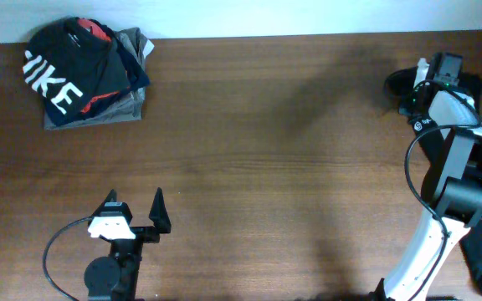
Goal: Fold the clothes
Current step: 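Grasp the pants waistband and drag it left to table center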
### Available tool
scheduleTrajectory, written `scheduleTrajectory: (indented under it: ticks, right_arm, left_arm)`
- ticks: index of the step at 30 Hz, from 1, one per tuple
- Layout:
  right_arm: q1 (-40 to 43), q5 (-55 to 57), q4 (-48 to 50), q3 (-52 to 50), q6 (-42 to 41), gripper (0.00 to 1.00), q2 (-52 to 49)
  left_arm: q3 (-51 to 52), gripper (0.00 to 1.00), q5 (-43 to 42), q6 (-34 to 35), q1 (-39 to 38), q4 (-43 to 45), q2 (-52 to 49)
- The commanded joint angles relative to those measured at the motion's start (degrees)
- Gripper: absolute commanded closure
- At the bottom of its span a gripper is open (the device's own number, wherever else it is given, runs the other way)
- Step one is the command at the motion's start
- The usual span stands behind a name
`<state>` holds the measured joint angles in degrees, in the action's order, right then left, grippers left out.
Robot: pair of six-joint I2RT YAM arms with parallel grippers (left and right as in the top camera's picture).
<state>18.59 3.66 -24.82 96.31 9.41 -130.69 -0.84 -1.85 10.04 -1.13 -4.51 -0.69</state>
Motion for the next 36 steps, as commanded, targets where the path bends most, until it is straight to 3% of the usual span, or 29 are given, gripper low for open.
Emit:
scheduleTrajectory:
  ticks: [1, 14, 23, 29, 36]
  right_arm:
    - [-4.61, -0.66, -0.02, 1.03, -0.04, 0.97, -1.16]
    - [-19.96, -15.69, -3.48, 1.03, -10.47, 0.96, -1.16]
    - [-37.88, -30.01, -12.70, 1.03, -18.93, 0.96, -1.16]
    - [-51.06, -31.32, -13.77, 1.05, -24.37, 0.96, -1.16]
    - [-60.87, -35.58, -13.79, 1.16, -26.08, 0.96, -1.14]
  left_arm:
    - [0.31, 0.01, 0.20, -0.74, -0.22, -0.07, 0.35]
    - [0.31, 0.01, 0.20, -0.74, -0.22, -0.07, 0.35]
    - [0.31, 0.01, 0.20, -0.74, -0.22, -0.07, 0.35]
    - [0.31, 0.01, 0.20, -0.74, -0.22, -0.07, 0.35]
    - [0.31, 0.01, 0.20, -0.74, -0.22, -0.07, 0.35]
